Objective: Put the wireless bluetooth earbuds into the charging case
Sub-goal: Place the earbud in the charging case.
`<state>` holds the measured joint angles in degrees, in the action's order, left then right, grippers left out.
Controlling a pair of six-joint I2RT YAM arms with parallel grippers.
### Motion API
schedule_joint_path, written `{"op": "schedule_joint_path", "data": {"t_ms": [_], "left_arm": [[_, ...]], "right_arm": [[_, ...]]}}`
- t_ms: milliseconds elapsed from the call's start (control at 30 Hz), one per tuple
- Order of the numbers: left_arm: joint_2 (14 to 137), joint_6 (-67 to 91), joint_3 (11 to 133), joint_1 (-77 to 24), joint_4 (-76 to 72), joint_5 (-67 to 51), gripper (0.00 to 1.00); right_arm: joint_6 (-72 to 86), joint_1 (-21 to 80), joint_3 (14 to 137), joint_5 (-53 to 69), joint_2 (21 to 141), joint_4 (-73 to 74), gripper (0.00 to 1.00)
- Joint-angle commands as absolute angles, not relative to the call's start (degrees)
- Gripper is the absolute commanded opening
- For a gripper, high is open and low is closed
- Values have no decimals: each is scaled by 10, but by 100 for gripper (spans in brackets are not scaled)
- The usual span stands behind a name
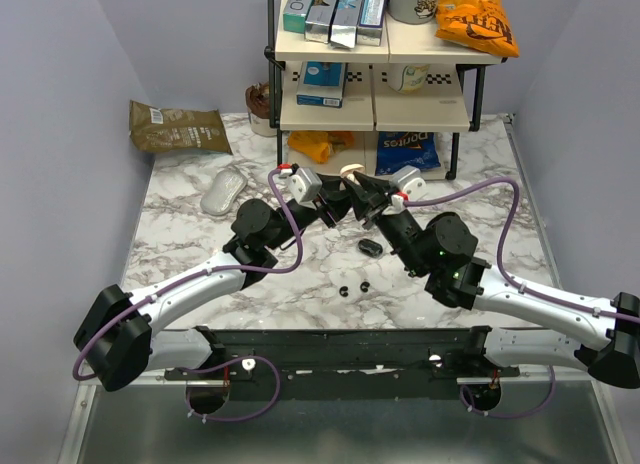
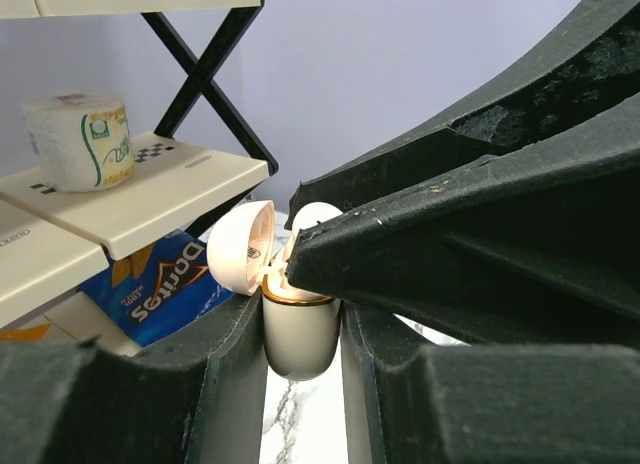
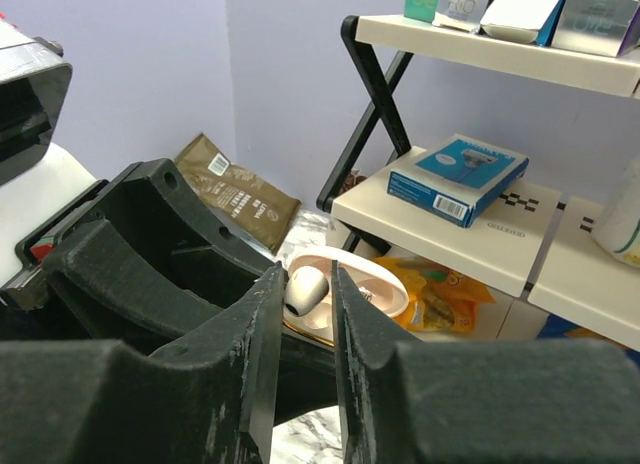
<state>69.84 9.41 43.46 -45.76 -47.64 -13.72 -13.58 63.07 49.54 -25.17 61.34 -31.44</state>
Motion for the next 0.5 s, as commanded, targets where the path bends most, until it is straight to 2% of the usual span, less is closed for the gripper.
{"op": "schedule_joint_path", "data": {"t_ms": [0, 200, 333, 467], "left_arm": [[682, 89, 431, -457, -512, -130, 0], [681, 87, 425, -457, -514, -125, 0], [679, 86, 425, -457, -514, -124, 0], [681, 87, 425, -457, -517, -123, 0]], "right_arm": [[-127, 636, 512, -271, 617, -286, 35], [-126, 636, 520, -281, 620, -281, 41], [-123, 636, 528, -283, 616, -272, 50], [-121, 636, 534, -285, 615, -265, 55]]}}
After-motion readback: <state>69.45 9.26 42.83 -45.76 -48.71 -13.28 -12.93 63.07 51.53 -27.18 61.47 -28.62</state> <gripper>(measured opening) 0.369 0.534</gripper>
